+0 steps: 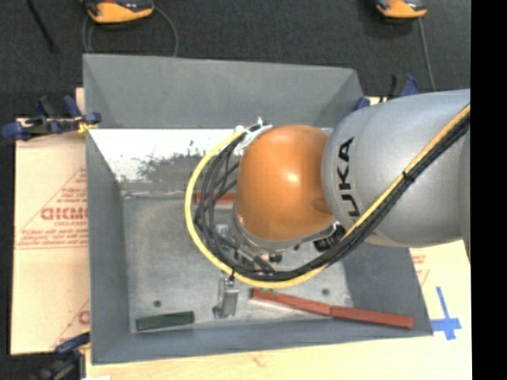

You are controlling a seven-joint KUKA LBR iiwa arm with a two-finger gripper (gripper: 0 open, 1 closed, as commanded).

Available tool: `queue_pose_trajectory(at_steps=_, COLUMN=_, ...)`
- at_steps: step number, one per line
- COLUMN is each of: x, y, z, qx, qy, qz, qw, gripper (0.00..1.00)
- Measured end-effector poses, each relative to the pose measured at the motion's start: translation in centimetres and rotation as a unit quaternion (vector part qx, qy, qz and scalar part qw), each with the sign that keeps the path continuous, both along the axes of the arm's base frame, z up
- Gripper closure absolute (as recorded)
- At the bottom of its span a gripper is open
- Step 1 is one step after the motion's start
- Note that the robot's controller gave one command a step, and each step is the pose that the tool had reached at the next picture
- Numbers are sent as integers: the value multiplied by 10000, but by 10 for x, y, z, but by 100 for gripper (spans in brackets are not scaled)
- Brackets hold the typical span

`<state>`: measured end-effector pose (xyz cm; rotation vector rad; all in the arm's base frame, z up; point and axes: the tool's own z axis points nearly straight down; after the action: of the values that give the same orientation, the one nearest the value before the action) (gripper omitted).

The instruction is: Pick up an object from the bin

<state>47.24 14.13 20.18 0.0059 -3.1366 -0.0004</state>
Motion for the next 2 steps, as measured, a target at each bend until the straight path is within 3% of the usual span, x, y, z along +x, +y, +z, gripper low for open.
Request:
queue_pose_trajectory(at_steps=1, x=19, y=-76, z=94, qx=-11, qy=-75, qz=935, qw=9956, gripper=0)
queue_pose_trajectory(at_steps=2, x=18, y=-60, z=-66, qx=6, qy=0, qz=807, qw=9967, gripper=0)
